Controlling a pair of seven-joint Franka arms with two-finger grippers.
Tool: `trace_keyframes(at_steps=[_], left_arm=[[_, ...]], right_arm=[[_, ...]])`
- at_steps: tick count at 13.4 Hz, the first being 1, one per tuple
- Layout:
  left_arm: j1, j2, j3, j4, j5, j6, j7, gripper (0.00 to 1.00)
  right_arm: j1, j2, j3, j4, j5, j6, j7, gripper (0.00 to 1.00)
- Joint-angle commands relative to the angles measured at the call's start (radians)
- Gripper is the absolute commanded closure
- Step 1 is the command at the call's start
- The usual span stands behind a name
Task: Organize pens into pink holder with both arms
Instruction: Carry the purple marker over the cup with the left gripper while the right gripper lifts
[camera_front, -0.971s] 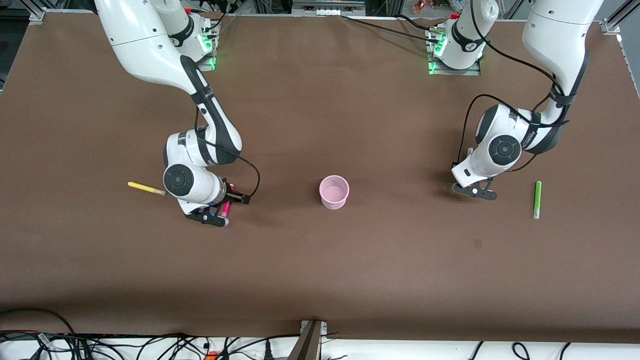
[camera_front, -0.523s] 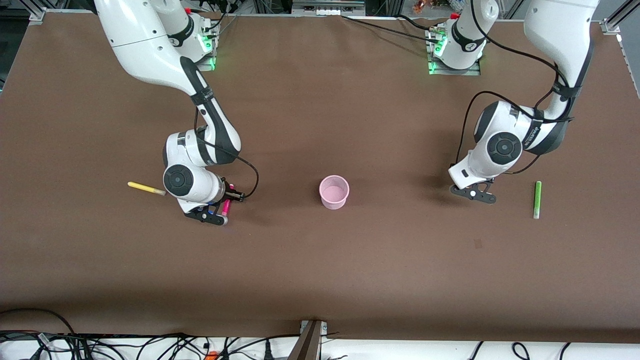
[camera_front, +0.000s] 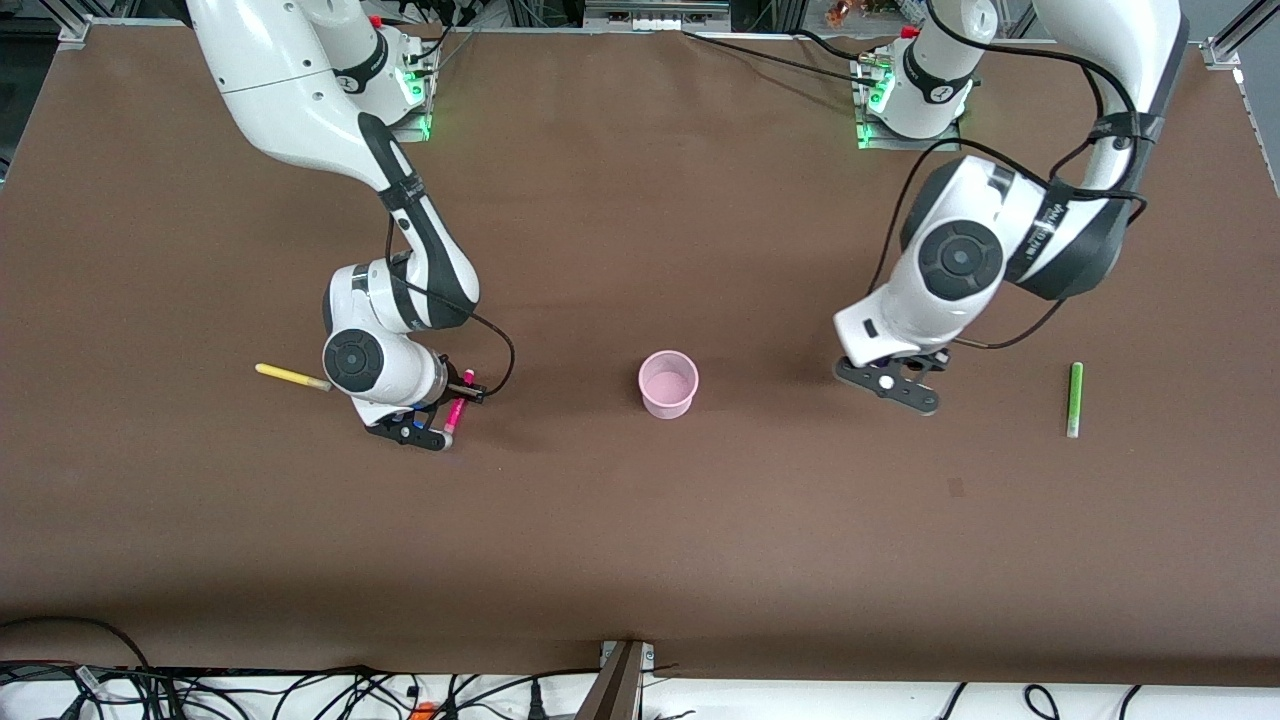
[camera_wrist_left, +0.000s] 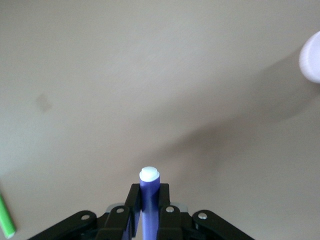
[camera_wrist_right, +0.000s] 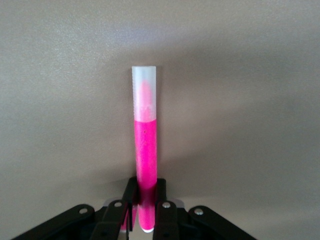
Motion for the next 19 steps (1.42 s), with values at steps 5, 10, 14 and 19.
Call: trace_keyframes(at_steps=[5, 10, 14, 19], left_arm=[[-0.012, 0.204, -0.164, 0.239, -0.147, 0.184, 0.019, 1.0], [-0.092, 0.295, -0.181, 0.236, -0.144, 0.537, 0.135, 1.0], [-0.092, 0.332, -0.192, 0.21, -0.158, 0.64, 0.395, 1.0], [-0.098, 0.37, -0.192, 0.084, -0.152, 0.836, 0.48, 1.0]], right_arm=[[-0.004, -0.059, -0.001, 0.089, 0.044, -0.271, -0.01, 0.97], [-0.064, -0.058, -0.004, 0.267, 0.208, -0.63, -0.016, 0.97], [-0.107, -0.059, -0.006, 0.299, 0.321, -0.766, -0.014, 0.97], [-0.134, -0.045, -0.003, 0.365, 0.444, -0.793, 0.056, 0.96]])
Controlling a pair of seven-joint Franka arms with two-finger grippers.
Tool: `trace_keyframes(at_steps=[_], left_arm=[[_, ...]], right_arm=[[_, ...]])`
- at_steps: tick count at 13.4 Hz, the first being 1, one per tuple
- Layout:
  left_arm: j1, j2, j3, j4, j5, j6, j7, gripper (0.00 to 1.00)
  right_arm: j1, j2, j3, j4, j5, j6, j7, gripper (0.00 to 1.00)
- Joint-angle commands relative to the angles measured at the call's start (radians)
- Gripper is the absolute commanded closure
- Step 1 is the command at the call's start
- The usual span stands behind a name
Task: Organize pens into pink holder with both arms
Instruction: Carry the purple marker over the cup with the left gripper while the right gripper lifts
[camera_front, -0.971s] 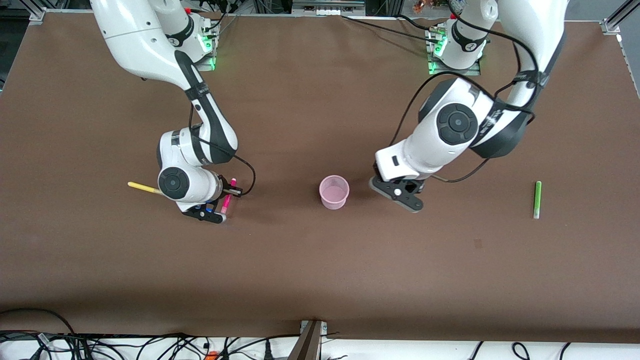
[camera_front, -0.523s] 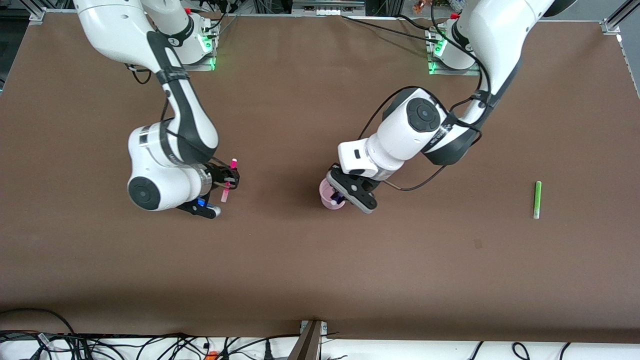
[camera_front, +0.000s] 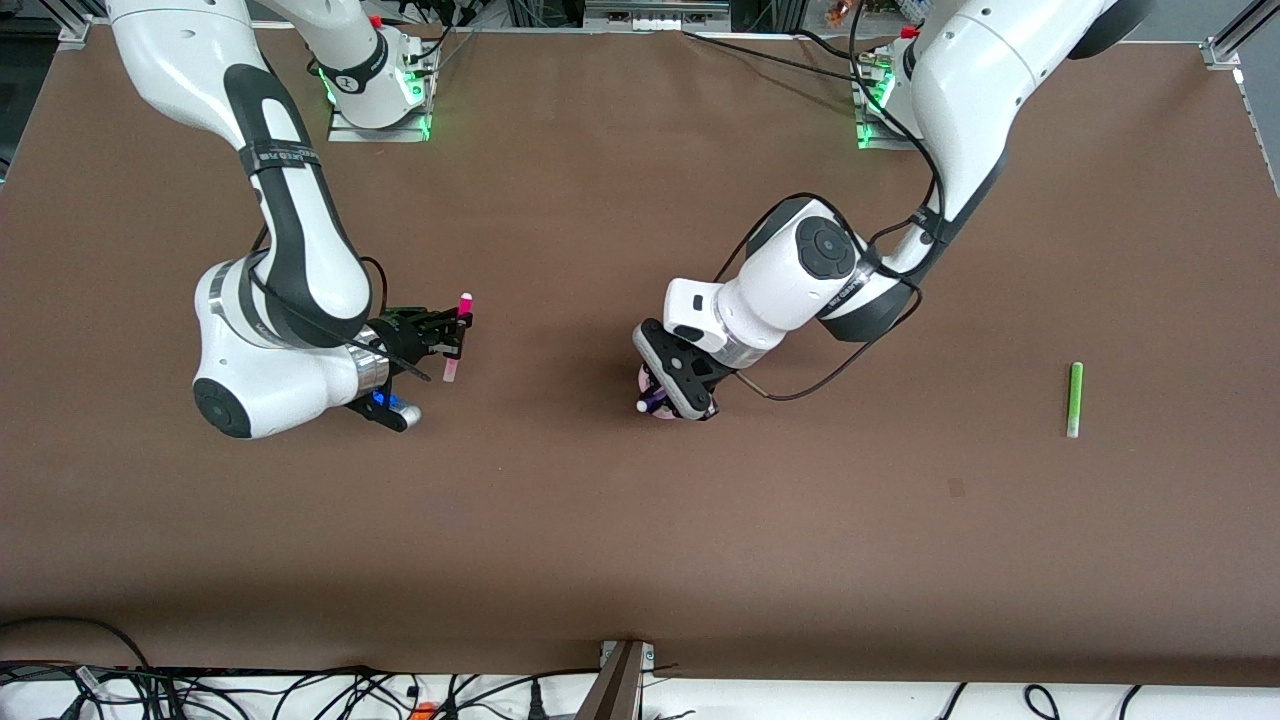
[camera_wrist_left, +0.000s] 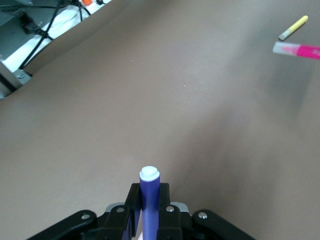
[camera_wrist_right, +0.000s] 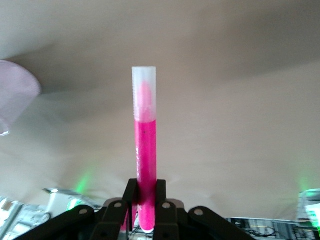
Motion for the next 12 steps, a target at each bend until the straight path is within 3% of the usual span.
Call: trace_keyframes(at_steps=[1, 3, 5, 9, 10, 12], left_arm=[[-0.009, 0.022, -0.011, -0.036, -0.017, 0.088, 0.059, 1.0], [-0.01, 0.019, -0.011, -0.039, -0.011, 0.088, 0.061, 1.0], [-0.011, 0.019, -0.011, -0.039, -0.008, 0.089, 0.064, 0.01], [0.012, -0.053, -0.023, -0.071, -0.008, 0.028, 0.053, 0.0], [0.019, -0.079, -0.033, -0.069, -0.008, -0.036, 0.045, 0.0], [0.055, -0.172, -0.036, -0.062, -0.024, -0.253, 0.03, 0.0]], right_arm=[[-0.018, 0.029, 0.012, 0.098, 0.044, -0.041, 0.094, 0.96], [-0.014, 0.033, 0.017, 0.121, 0.057, -0.041, 0.144, 0.96], [-0.012, 0.033, 0.017, 0.123, 0.082, -0.039, 0.152, 0.97], [-0.007, 0.036, 0.017, 0.123, 0.122, -0.03, 0.209, 0.96], [-0.006, 0.038, 0.018, 0.123, 0.131, -0.029, 0.239, 0.96], [0.003, 0.049, 0.018, 0.12, 0.253, -0.023, 0.301, 0.96]])
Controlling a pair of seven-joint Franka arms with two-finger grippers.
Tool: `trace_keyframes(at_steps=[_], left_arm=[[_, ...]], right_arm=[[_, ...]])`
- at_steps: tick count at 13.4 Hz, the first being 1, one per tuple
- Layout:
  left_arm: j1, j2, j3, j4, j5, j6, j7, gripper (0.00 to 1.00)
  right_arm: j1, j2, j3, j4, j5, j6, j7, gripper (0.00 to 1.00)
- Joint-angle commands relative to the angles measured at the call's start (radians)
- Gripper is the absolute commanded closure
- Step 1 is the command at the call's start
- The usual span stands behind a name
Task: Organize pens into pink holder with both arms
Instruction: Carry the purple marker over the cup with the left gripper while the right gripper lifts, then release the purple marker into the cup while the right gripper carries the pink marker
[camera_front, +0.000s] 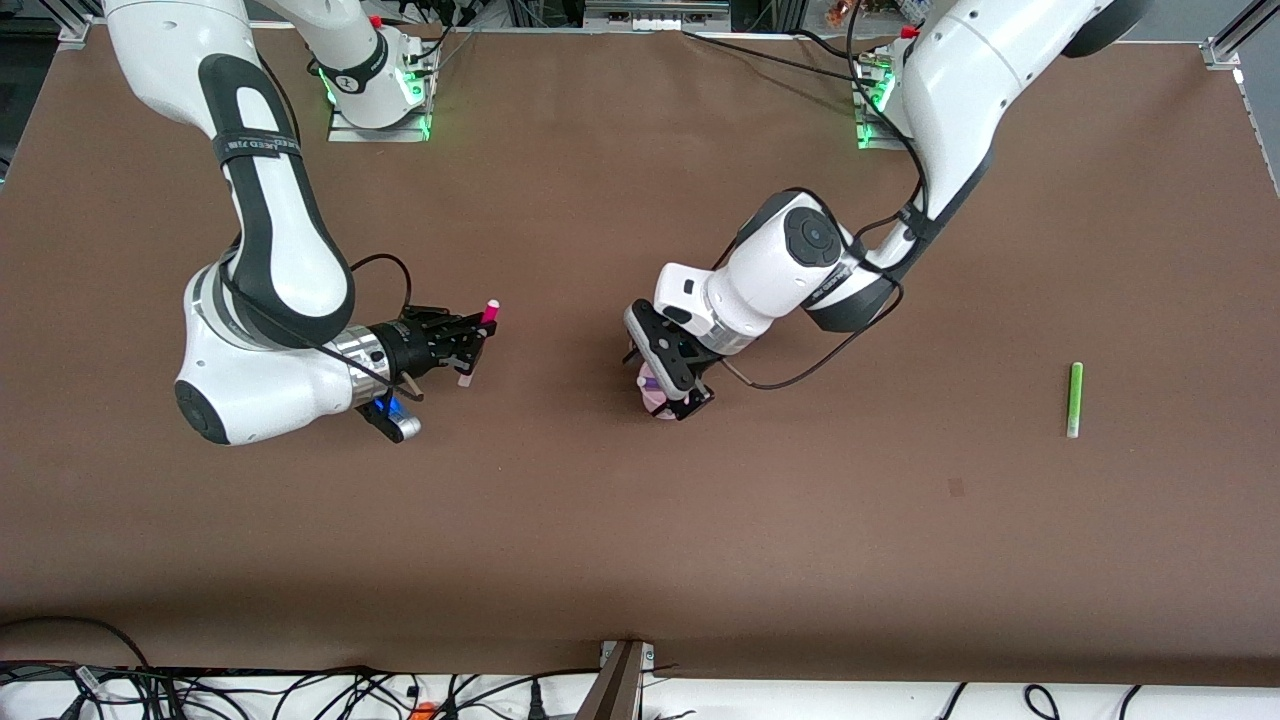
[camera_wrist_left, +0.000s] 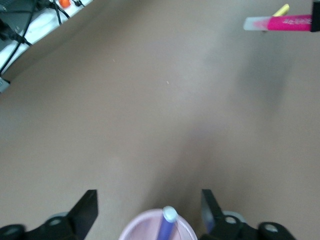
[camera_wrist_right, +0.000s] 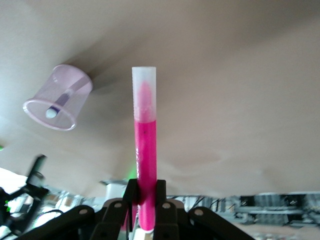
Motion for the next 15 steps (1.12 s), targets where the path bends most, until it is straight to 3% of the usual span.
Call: trace_keyframes(at_steps=[1, 5, 8, 11, 15], left_arm=[[0.062, -0.164, -0.012, -0.022, -0.024, -0.312, -0.037, 0.0], [0.115, -0.32, -0.008, -0.022, -0.037, -0.746, -0.291, 0.0], [0.209, -0.405, 0.0, -0.022, -0.023, -0.975, -0.416, 0.0], [0.309, -0.489, 0.001, -0.002, -0.021, -1.05, -0.464, 0.0], [0.477, -0.492, 0.009, 0.142, -0.02, -1.166, -0.458, 0.0]], right_arm=[[0.009, 0.031, 0.005, 0.031, 0.149, 0.003, 0.097, 0.96], [0.045, 0.041, 0.007, 0.022, 0.281, 0.077, 0.172, 0.96], [0.094, 0.061, 0.007, 0.02, 0.407, 0.16, 0.247, 0.97], [0.177, 0.077, 0.007, 0.02, 0.501, 0.311, 0.353, 0.96], [0.265, 0.106, 0.007, 0.005, 0.588, 0.447, 0.366, 0.97]])
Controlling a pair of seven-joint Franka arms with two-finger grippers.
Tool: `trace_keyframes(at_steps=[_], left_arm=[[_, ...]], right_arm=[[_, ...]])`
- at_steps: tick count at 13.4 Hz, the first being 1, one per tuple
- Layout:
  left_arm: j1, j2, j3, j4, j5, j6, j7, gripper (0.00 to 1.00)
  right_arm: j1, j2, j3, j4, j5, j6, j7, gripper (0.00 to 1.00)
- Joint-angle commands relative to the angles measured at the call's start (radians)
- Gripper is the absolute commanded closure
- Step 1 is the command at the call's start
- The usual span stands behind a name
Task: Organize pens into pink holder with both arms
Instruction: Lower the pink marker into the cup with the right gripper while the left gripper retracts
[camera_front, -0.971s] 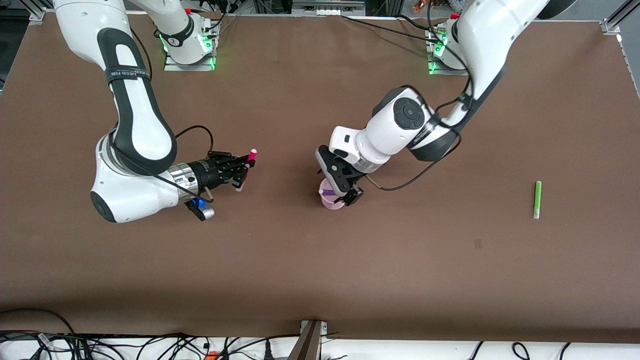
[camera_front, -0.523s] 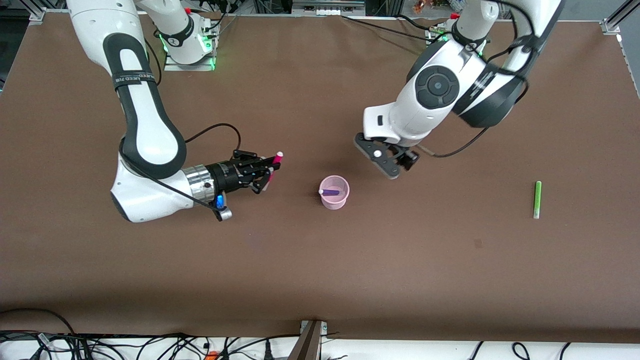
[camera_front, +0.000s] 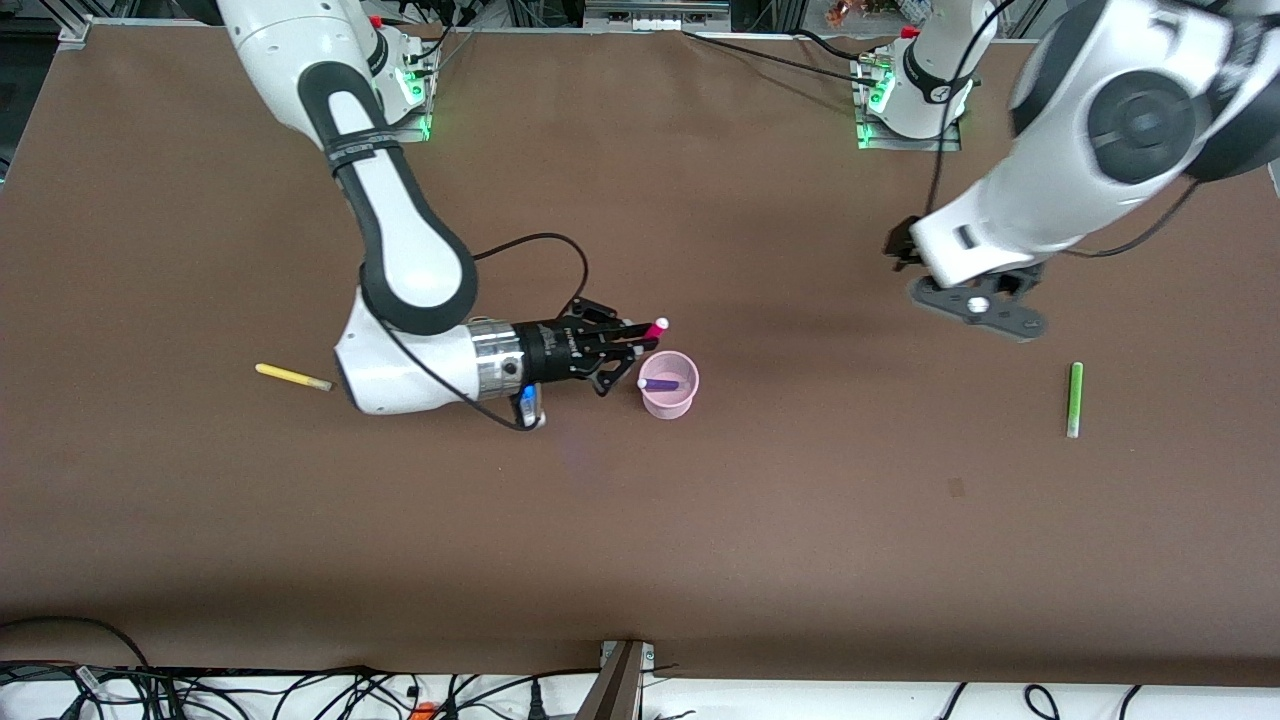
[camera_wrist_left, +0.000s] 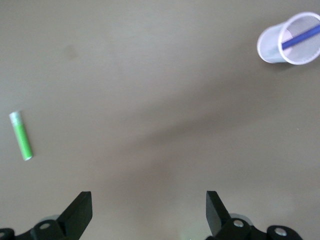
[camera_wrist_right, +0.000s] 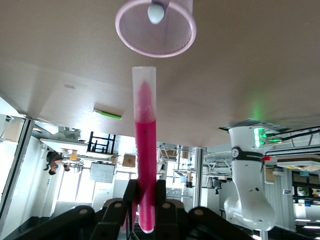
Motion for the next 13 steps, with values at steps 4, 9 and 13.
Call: trace_keyframes(at_steps=[4, 9, 13], left_arm=[[0.148, 0.002, 0.033, 0.111, 0.054, -0.055, -0.022, 0.0], [-0.15, -0.07, 0.469, 0.047, -0.049, -0.03, -0.007, 0.0], [-0.303, -0.277, 0.61, -0.193, -0.042, 0.127, -0.025, 0.0]], right_arm=[[0.108, 0.063, -0.007, -0.005, 0.091, 0.168, 0.002, 0.96], [0.127, 0.109, -0.007, -0.002, 0.089, 0.177, -0.066, 0.95], [0.139, 0.126, -0.007, -0.002, 0.088, 0.179, -0.09, 0.94]])
